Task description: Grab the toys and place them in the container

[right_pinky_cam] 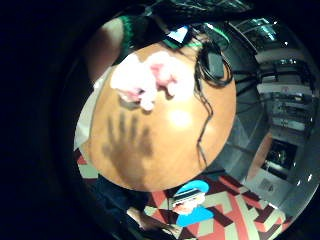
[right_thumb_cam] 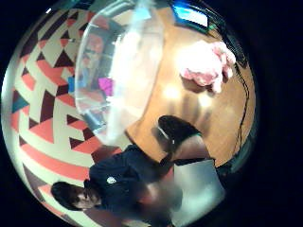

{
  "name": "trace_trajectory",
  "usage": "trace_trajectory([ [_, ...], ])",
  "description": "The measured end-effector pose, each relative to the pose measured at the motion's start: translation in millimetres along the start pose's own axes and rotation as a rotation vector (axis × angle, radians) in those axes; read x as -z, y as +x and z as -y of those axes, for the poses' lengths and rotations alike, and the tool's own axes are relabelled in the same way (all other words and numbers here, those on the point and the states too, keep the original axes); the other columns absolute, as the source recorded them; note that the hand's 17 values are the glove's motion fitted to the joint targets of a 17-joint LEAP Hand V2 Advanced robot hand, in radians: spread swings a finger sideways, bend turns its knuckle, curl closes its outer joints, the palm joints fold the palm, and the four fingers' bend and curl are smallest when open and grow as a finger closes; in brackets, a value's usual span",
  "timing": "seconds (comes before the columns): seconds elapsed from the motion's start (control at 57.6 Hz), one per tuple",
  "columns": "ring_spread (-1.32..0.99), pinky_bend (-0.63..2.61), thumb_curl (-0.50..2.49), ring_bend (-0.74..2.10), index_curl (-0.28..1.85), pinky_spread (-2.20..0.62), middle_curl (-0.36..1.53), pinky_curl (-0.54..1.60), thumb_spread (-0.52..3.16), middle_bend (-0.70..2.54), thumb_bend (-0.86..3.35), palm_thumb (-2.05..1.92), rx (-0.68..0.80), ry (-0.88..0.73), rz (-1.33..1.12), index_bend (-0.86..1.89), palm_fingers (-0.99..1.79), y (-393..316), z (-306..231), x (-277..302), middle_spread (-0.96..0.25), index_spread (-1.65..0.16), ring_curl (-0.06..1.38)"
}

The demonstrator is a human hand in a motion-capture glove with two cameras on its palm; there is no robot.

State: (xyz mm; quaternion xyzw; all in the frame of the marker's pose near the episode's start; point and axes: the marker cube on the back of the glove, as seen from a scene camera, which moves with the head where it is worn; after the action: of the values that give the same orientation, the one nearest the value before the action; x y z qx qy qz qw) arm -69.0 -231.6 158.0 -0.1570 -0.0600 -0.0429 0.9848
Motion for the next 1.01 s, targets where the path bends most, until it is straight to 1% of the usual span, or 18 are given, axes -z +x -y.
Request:
trace_trajectory([
  [0.174, 0.00, 0.82, 0.41, 0.17, 0.34, 0.05, 0.37, 0.34, 1.23, 0.11, -0.01, 0.22, -0.059, -0.053, 0.043, 0.14, -0.21, 27, 50, -34, -0.01, -0.29, 0.22],
  [0.278, 0.02, 0.83, 0.40, 0.14, 0.33, 0.06, 0.33, 0.34, 1.23, 0.10, -0.01, 0.25, -0.104, -0.114, 0.043, 0.15, -0.23, 37, 78, -58, 0.00, -0.30, 0.20],
  [0.365, 0.04, 0.89, 0.40, 0.13, 0.34, 0.08, 0.29, 0.36, 1.23, 0.07, 0.00, 0.29, -0.065, -0.174, 0.088, 0.17, -0.22, 34, 92, -86, 0.01, -0.30, 0.19],
  [0.417, 0.05, 0.96, 0.40, 0.12, 0.36, 0.08, 0.26, 0.37, 1.24, 0.05, 0.01, 0.33, -0.040, -0.176, 0.111, 0.22, -0.18, 32, 97, -99, 0.02, -0.31, 0.18],
  [0.469, 0.06, 1.01, 0.42, 0.07, 0.40, 0.08, 0.24, 0.39, 1.26, 0.08, 0.06, 0.43, -0.038, -0.138, 0.131, 0.38, -0.07, 32, 102, -105, 0.03, -0.31, 0.14],
  [0.486, 0.06, 1.01, 0.43, 0.08, 0.43, 0.07, 0.24, 0.39, 1.27, 0.12, 0.09, 0.49, -0.039, -0.120, 0.136, 0.47, 0.05, 32, 103, -107, 0.03, -0.30, 0.13],
  [0.521, 0.06, 1.01, 0.46, 0.19, 0.43, 0.04, 0.25, 0.37, 1.29, 0.18, 0.14, 0.57, -0.038, -0.085, 0.146, 0.52, 0.26, 31, 106, -110, 0.02, -0.27, 0.14],
  [0.556, 0.02, 1.00, 0.50, 0.38, 0.41, -0.04, 0.27, 0.35, 1.27, 0.22, 0.18, 0.66, -0.033, -0.057, 0.157, 0.45, 0.49, 30, 107, -113, 0.00, -0.25, 0.18],
  [0.573, -0.01, 1.01, 0.51, 0.46, 0.41, -0.08, 0.26, 0.35, 1.27, 0.21, 0.20, 0.69, -0.030, -0.045, 0.165, 0.41, 0.56, 29, 107, -115, 0.00, -0.24, 0.20],
  [0.59, -0.05, 0.96, 0.53, 0.56, 0.42, -0.12, 0.28, 0.33, 1.22, 0.24, 0.21, 0.73, -0.027, -0.034, 0.174, 0.42, 0.67, 28, 108, -116, -0.01, -0.24, 0.23],
  [0.643, -0.13, 0.90, 0.58, 0.69, 0.46, -0.20, 0.30, 0.34, 1.10, 0.27, 0.22, 0.80, -0.018, -0.005, 0.205, 0.45, 0.77, 24, 108, -119, -0.04, -0.22, 0.28],
  [0.66, -0.16, 0.88, 0.60, 0.75, 0.49, -0.22, 0.32, 0.34, 1.05, 0.31, 0.22, 0.81, -0.017, 0.001, 0.213, 0.51, 0.88, 23, 108, -119, -0.05, -0.23, 0.31],
  [0.695, -0.20, 0.85, 0.63, 0.83, 0.50, -0.24, 0.34, 0.34, 0.97, 0.37, 0.22, 0.84, -0.018, 0.013, 0.224, 0.53, 0.98, 21, 107, -120, -0.07, -0.22, 0.34],
  [0.764, -0.25, 0.86, 0.69, 0.92, 0.58, -0.27, 0.40, 0.36, 0.84, 0.48, 0.22, 0.86, -0.024, 0.022, 0.217, 0.62, 1.03, 19, 103, -119, -0.11, -0.23, 0.40],
  [0.886, -0.33, 0.90, 0.78, 1.03, 0.71, -0.31, 0.51, 0.41, 0.60, 0.66, 0.23, 0.88, -0.034, 0.036, 0.192, 0.77, 1.01, 13, 88, -106, -0.17, -0.23, 0.48],
  [0.938, -0.35, 0.93, 0.81, 1.07, 0.76, -0.32, 0.55, 0.44, 0.51, 0.72, 0.23, 0.86, -0.036, 0.051, 0.210, 0.82, 0.96, 11, 79, -90, -0.20, -0.24, 0.51],
  [1.007, -0.39, 0.99, 0.84, 1.13, 0.83, -0.33, 0.61, 0.48, 0.42, 0.78, 0.20, 0.82, -0.025, 0.081, 0.241, 0.87, 0.86, 12, 66, -55, -0.22, -0.25, 0.56],
])
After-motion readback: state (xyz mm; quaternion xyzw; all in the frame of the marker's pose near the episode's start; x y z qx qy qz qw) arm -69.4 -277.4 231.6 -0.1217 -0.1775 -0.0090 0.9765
